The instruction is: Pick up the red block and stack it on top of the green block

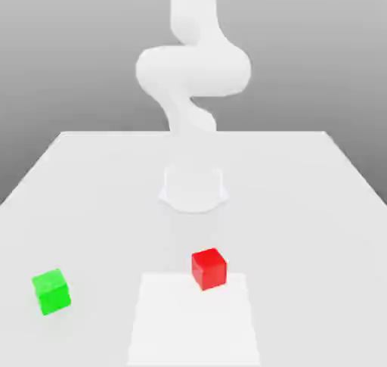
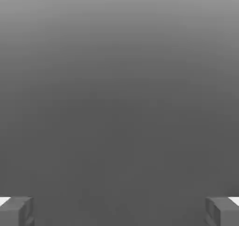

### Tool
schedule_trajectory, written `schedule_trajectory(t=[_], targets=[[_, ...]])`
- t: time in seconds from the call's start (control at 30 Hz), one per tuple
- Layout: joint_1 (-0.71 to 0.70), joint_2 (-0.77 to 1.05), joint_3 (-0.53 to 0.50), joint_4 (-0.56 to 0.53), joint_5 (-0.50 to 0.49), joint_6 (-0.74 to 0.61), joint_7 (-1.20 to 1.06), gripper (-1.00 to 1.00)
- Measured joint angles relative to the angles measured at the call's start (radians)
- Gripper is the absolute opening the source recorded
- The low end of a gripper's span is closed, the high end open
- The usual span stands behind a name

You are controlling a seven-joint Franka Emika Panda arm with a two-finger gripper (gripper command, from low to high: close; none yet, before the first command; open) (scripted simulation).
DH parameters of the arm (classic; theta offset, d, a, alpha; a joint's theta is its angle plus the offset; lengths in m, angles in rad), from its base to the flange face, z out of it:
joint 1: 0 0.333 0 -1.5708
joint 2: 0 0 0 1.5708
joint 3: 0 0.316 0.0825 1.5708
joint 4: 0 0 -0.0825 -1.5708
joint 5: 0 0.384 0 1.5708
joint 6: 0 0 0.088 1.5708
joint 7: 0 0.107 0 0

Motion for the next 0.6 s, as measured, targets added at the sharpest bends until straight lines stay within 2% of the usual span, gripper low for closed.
schedule_trajectory(t=[0.47, 0.6], targets=[[0.087, 0.405, -0.033, -0.476, -0.024, 0.343, -0.209, 0.00], [0.111, 0.626, -0.041, -0.586, -0.014, 0.517, -0.280, 0.00]])
